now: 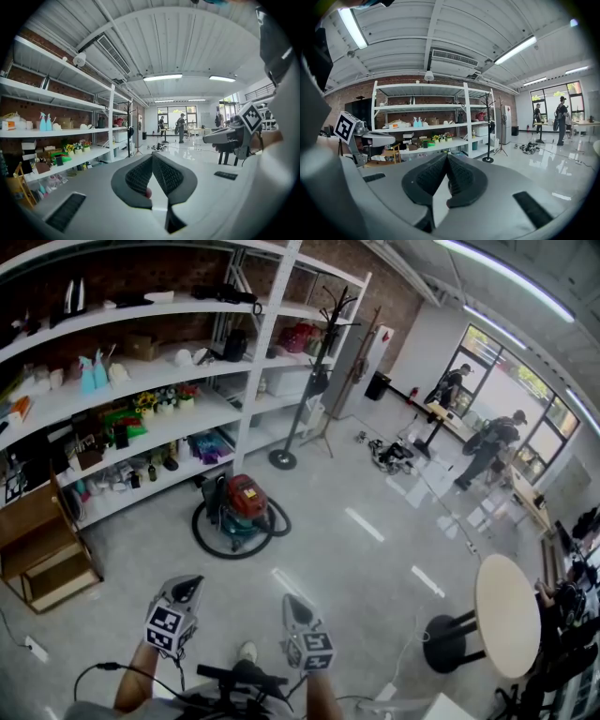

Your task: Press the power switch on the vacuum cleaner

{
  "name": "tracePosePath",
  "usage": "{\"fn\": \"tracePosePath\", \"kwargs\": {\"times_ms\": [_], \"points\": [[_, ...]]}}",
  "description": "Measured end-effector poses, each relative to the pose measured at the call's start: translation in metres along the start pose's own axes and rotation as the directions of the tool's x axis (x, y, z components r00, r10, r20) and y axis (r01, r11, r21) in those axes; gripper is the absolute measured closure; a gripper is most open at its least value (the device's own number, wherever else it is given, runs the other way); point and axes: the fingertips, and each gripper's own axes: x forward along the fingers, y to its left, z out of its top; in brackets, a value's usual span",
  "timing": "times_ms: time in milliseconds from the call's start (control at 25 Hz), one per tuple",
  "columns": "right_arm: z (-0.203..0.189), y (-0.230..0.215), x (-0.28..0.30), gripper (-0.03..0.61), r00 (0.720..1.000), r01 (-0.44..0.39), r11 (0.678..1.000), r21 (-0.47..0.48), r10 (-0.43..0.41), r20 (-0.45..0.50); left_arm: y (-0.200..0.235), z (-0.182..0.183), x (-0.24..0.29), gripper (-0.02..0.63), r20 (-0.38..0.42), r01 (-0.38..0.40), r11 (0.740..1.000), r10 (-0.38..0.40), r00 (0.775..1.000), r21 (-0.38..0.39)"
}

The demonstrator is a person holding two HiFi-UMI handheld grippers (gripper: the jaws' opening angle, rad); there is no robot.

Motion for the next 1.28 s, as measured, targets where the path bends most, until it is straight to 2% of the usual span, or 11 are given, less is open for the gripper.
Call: {"fn": "tracePosePath", "kwargs": {"times_ms": [200,760,1280], "points": [[-0.003,-0.019,0.026,0.566,1.000,-0.002,1.000,-0.012,0.002,-0.009,0.008,0.008,0.026,0.606,0.003,-0.001,1.000,0.000,1.000,0.004],[0.031,-0.083,0.125,0.566,0.998,-0.058,0.998,0.025,0.059,-0.028,0.047,0.037,0.133,0.606,-0.001,-0.030,1.000,0.030,1.000,0.007],[0.043,-0.127,0.184,0.566,0.994,-0.106,0.994,0.036,0.107,-0.028,0.066,0.043,0.203,0.607,-0.035,-0.065,0.998,0.066,0.997,0.016]]}}
